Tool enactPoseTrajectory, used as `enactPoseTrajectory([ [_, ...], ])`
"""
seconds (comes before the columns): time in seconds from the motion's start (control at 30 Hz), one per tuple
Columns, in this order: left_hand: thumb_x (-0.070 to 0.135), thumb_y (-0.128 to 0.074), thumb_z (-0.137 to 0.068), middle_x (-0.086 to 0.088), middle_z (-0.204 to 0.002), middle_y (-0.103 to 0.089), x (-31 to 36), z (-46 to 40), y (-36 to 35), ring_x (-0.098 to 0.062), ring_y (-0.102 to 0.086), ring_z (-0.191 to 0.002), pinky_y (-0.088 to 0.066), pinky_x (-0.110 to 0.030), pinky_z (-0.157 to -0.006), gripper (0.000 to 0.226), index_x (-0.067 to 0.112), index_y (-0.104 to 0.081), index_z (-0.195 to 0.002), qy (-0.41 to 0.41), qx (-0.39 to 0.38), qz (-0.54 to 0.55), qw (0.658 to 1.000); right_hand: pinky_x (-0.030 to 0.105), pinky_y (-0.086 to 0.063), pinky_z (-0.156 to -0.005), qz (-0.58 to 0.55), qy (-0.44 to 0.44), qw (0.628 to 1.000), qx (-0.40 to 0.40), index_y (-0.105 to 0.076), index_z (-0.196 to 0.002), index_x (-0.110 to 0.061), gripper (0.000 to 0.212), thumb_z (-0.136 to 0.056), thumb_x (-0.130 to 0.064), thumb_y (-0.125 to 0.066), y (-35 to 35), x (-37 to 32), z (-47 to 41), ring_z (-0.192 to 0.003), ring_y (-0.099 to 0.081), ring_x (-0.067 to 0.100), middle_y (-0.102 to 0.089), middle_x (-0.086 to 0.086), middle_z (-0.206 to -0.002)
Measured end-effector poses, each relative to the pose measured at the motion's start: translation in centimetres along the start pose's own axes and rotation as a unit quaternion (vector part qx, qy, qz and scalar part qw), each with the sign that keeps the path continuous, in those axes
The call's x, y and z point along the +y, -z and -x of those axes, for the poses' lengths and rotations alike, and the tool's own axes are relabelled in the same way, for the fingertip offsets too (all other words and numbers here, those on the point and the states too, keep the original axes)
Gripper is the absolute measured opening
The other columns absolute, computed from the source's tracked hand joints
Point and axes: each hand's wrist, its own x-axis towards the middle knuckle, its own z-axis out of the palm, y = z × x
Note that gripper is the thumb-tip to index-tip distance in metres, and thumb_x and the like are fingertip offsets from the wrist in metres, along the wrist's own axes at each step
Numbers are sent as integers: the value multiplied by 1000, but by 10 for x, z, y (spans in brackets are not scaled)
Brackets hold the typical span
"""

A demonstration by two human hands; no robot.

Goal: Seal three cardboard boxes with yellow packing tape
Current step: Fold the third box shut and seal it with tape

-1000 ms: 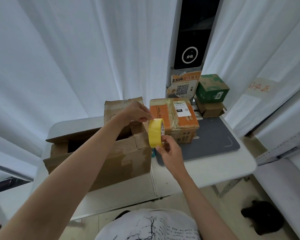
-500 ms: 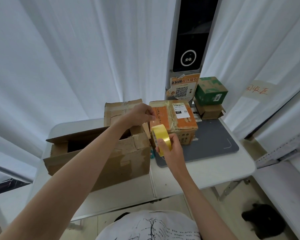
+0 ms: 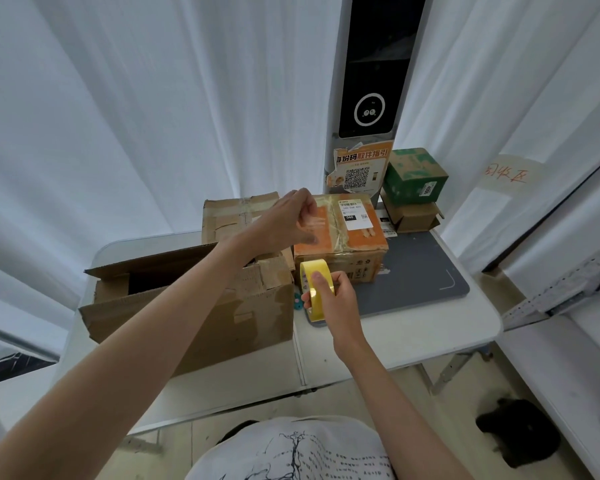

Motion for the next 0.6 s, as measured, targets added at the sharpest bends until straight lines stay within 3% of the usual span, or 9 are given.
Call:
enactPoseTrajectory([
  [0.1, 19, -93, -68, 8, -103, -40, -7, 4, -11, -14, -50, -88, -51, -26, -71, 68, 21, -39, -109, -4, 18, -17, 1000, 40, -58, -79, -34, -18, 999, -1, -51, -102, -17, 18, -101, -33, -60, -1, -1, 1, -73, -70, 18, -74, 2, -77],
  [0.2, 26, -97, -62, -1, -118, -34, -10, 8, -17, -25, -53, -97, -56, -38, -79, 90, 19, -35, -127, -21, 24, -54, 998, 40, -58, -79, -56, -22, 998, 2, -51, -101, -15, 17, -102, -29, -60, 0, -4, 1, -74, -70, 20, -75, 6, -79],
  [0.3, 31, -99, -57, -7, -127, -29, -11, 9, -20, -27, -50, -103, -53, -31, -79, 111, 19, -29, -142, -42, 14, -99, 994, 36, -58, -75, -62, -38, 997, -2, -49, -99, -16, 13, -104, -25, -57, 0, -2, 0, -77, -72, 22, -76, 9, -84],
  [0.37, 30, -99, -58, -7, -128, -28, -10, 9, -21, -24, -50, -102, -43, -17, -74, 112, 18, -29, -144, -50, 7, -110, 993, 31, -56, -71, -59, -44, 997, -7, -48, -98, -17, 13, -104, -25, -56, 1, 1, 0, -78, -72, 21, -75, 10, -87],
  [0.43, 26, -98, -61, -5, -128, -28, -9, 10, -24, -20, -51, -99, -41, -14, -70, 111, 20, -28, -147, -40, 2, -100, 994, 30, -55, -71, -63, -45, 997, -9, -47, -99, -16, 13, -104, -25, -56, 2, 3, 1, -79, -72, 21, -75, 12, -91],
  [0.57, 9, -85, -76, 1, -121, -32, -9, 8, -27, -16, -64, -88, -61, -29, -73, 92, 29, -30, -147, -31, 24, -17, 999, 34, -56, -74, -79, -35, 996, -2, -46, -98, -14, 11, -102, -18, -55, 5, 3, -3, -76, -71, 20, -75, 10, -86],
  [0.6, 3, -79, -81, 4, -117, -34, -8, 7, -26, -15, -66, -89, -61, -27, -73, 84, 29, -32, -146, -34, 31, 3, 999, 33, -56, -73, -77, -32, 996, -3, -46, -99, -13, 10, -102, -18, -55, 6, 3, -4, -75, -71, 19, -75, 10, -87],
])
